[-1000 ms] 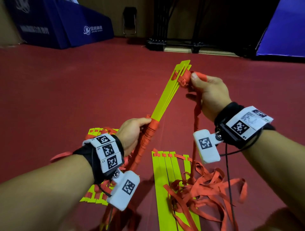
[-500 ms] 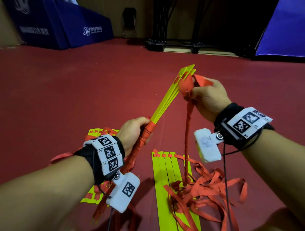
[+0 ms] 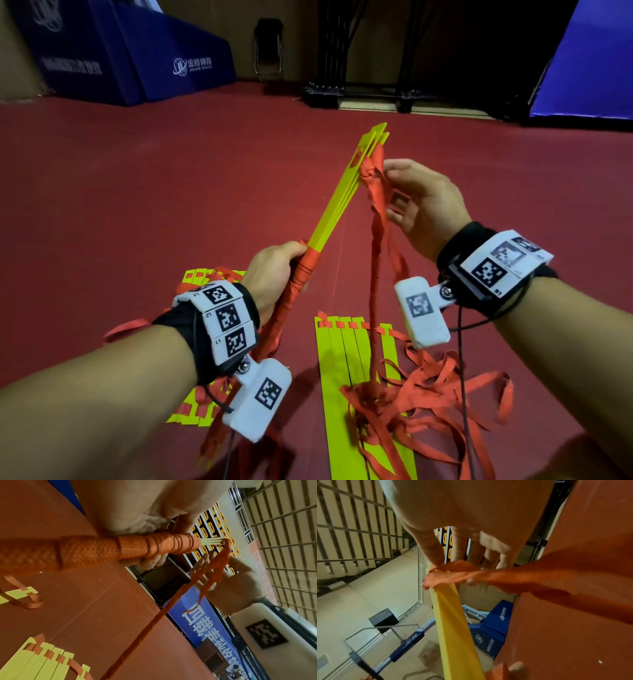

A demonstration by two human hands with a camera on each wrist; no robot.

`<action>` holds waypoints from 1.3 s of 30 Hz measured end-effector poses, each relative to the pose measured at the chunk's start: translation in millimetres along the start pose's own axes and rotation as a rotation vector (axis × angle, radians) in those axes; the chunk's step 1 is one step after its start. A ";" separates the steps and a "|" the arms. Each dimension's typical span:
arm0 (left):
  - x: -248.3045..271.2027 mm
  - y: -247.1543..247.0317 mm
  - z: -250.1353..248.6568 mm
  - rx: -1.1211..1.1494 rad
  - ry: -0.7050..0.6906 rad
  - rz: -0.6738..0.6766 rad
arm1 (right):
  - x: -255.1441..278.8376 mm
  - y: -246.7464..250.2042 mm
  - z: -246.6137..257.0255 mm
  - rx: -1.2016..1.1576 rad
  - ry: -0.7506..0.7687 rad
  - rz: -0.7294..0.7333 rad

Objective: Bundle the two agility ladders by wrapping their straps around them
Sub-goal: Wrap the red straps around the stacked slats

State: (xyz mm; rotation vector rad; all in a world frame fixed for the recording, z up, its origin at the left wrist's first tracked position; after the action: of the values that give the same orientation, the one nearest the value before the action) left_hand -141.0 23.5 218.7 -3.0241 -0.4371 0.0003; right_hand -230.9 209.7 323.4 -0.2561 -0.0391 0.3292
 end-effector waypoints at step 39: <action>17.3 -20.9 -22.8 0.209 -0.017 0.176 | 12.4 -48.1 -43.3 0.070 -0.162 0.282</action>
State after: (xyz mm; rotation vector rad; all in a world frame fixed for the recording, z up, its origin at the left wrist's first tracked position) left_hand -130.1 46.4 243.4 -2.8467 -0.1588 0.0783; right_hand -200.6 159.2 293.8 -0.1645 -0.1516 0.6307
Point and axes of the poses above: each hand's wrist, its own x-axis away from the middle knuckle, its own y-axis out of the back of the hand, z = x × y, the point moved 10 cm from there along -x, towards the middle knuckle, and after that the axes turned 9 degrees about -y, right-handed, at the moved point
